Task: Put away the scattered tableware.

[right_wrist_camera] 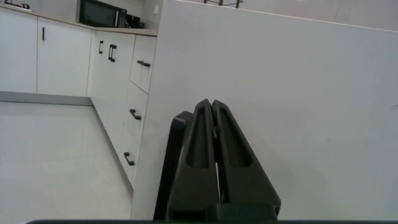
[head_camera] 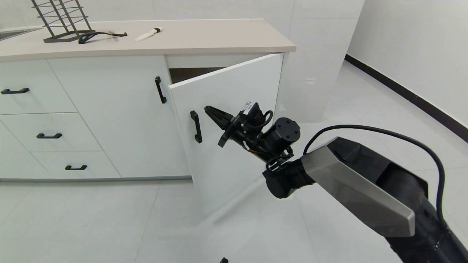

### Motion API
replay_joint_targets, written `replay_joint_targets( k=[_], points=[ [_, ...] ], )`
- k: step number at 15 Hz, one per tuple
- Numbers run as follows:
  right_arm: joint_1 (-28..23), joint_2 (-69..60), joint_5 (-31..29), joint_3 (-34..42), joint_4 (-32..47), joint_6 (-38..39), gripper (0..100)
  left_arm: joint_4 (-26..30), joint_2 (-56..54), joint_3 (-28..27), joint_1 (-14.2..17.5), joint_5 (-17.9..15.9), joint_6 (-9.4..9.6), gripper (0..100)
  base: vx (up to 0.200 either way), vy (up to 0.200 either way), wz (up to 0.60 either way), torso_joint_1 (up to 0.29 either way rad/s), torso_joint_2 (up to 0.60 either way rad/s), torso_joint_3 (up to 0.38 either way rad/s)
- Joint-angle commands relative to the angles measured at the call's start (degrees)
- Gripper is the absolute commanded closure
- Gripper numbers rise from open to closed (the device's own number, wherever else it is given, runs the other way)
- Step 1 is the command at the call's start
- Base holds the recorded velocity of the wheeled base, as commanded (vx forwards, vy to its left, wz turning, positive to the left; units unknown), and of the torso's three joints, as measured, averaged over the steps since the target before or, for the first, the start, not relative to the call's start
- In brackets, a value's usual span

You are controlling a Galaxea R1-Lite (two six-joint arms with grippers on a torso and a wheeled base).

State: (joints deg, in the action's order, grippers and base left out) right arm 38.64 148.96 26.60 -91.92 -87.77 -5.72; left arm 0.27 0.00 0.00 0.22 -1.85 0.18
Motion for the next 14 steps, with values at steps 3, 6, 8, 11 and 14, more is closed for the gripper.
replay_joint_targets(
  k=[3,6,8,11,14],
  points=[
    [-1.73,-4.38,0.03,5.43,-0.12,-0.08,100,0.00,0.09,0.00,0.04,0.01,-0.01,0,0.000,0.000,0.00,0.000,0.00,0.000],
    [-3.93,-11.85,0.12,17.03,-1.00,-0.08,100,0.00,0.09,0.00,0.04,0.01,-0.01,0,0.000,0.000,0.00,0.000,0.00,0.000],
    [-5.42,-17.12,0.21,25.30,-2.14,-0.08,100,0.00,0.09,-0.09,0.04,0.01,-0.01,0,0.000,0.000,0.00,0.000,0.00,0.000],
    [-8.23,-31.97,0.21,41.47,-2.23,-0.08,100,0.00,0.09,0.00,0.04,0.01,-0.01,0,0.000,0.000,0.00,0.000,0.00,0.000],
    [-8.85,-47.71,0.21,55.09,-2.23,-0.35,100,0.00,0.09,0.00,0.04,0.01,-0.01,0,0.000,0.000,0.00,0.000,0.00,0.000]
  ],
)
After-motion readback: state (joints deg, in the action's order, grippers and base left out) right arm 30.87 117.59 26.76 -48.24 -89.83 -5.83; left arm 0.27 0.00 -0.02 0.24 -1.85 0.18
